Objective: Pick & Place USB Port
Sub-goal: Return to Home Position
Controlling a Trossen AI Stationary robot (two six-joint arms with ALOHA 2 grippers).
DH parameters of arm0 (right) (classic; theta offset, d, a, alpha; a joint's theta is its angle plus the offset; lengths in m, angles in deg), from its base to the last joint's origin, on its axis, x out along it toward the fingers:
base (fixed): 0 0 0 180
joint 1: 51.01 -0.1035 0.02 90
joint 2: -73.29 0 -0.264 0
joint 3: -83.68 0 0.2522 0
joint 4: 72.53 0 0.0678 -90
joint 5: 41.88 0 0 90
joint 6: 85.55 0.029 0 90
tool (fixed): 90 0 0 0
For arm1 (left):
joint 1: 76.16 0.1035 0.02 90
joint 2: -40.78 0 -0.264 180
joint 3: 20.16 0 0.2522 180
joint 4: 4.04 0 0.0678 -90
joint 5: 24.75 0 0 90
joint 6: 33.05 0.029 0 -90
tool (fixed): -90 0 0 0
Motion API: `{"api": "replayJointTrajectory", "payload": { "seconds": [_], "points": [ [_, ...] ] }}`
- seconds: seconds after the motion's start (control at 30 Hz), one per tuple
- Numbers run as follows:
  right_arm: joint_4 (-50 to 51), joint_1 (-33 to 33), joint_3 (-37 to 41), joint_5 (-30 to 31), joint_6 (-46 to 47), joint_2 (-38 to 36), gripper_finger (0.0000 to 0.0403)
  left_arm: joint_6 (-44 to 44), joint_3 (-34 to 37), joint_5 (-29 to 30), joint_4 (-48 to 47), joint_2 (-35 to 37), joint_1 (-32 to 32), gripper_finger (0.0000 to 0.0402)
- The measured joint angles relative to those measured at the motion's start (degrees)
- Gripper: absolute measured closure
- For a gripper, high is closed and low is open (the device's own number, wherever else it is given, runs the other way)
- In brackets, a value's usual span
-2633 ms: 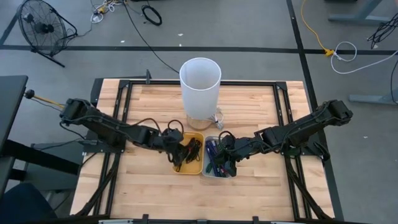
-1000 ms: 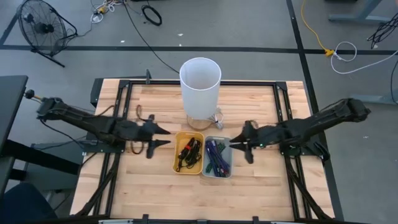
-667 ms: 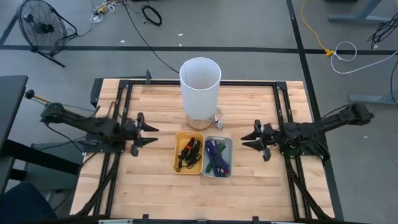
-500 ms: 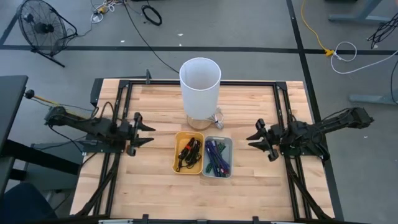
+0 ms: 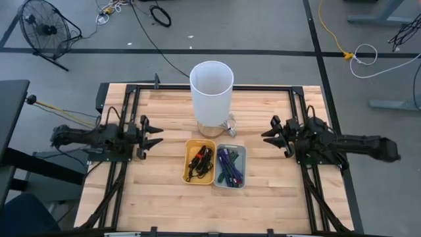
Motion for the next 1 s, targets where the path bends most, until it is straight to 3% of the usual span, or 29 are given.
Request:
{"api": "replayJointTrajectory", "payload": {
  "seconds": [0.13, 0.3, 0.47, 0.7, 0.9, 1.0],
  "points": [
    [1.5, 5.23, 0.15, -4.37, 1.69, 0.13, 0.0298, -3.12, 0.0, -5.37, -4.94, 0.02, 5.15, 0.0213],
    [8.49, 5.9, 0.17, -7.2, -1.35, 0.31, 0.0298, -5.3, -0.04, -10.58, -8.14, -0.52, 8.67, 0.0213],
    [13.87, 4.43, 0.2, -4.69, -7.67, 0.31, 0.0298, -4.49, -0.02, -10.59, -8.66, -0.48, 9.23, 0.0213],
    [11.49, -0.26, 0.2, -5.04, -10.57, 0.3, 0.0298, -3.31, 0.0, -10.88, -8.88, -0.48, 9.22, 0.0213],
    [11.98, -3.88, 0.2, 7.74, -11.86, 1.06, 0.0298, -0.88, 0.04, -10.28, -8.88, -0.5, 9.22, 0.0213],
    [9.98, -3.86, 0.21, 1.17, -13.47, 0.31, 0.0298, -0.73, 0.04, -10.73, -8.98, -0.5, 9.22, 0.0213]
  ]
}}
